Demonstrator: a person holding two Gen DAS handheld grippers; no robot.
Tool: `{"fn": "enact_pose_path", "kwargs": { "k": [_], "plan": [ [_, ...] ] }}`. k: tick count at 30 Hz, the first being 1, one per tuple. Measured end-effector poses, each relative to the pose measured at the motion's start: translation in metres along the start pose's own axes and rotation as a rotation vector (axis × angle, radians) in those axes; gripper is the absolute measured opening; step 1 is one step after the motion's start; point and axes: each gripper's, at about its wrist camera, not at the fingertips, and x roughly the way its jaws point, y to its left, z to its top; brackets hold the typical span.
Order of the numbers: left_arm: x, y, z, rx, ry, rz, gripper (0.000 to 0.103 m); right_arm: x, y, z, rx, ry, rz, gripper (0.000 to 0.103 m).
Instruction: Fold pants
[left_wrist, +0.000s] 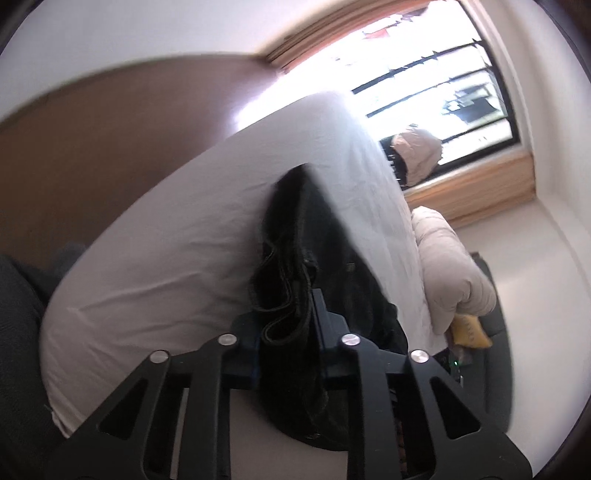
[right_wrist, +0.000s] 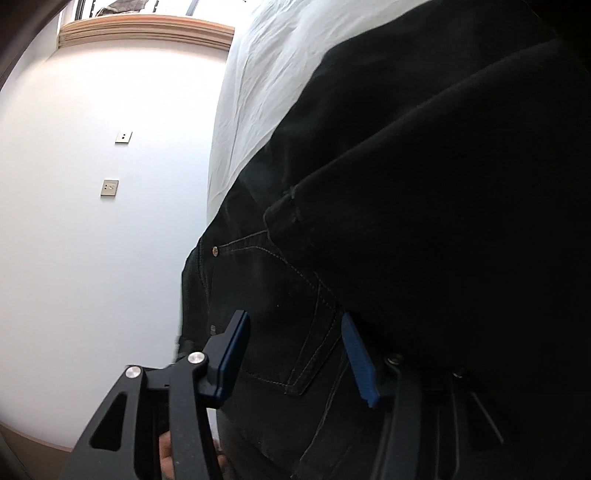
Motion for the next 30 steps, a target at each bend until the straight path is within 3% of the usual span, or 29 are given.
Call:
{"fn": "enact_pose_path", "kwargs": {
  "k": [6,11,15,17,21,30],
  "plan": [
    [-0.018,-0.084,-0.012,0.269,-0.042,-0.03,0.017,0.003,0.002,-0.003,-0.016,-0.02,0.0,0.055],
    [-0.011,-0.138,-0.043,0.419,-0.003,-0.091,0.017,-0.001,0.005,-0.006,-0.017,-0.025,0.028,0.057],
    [0.001,-0.167,-0.063,0.505,0.043,-0.082,0.017,-0.039,0.012,-0.007,0.035,-0.11,0.128,0.095],
    [0.002,-0.178,-0.073,0.537,0.059,-0.073,0.017,-0.066,0.029,-0.005,-0.029,-0.159,0.166,0.099],
    [0.016,-0.202,-0.099,0.635,0.084,-0.049,0.017,-0.106,0.068,0.0,-0.197,-0.144,0.182,0.103],
    [0.047,-0.242,-0.173,0.875,0.142,-0.018,0.017,-0.113,0.133,0.007,-0.496,0.029,0.01,0.103]
  ]
}}
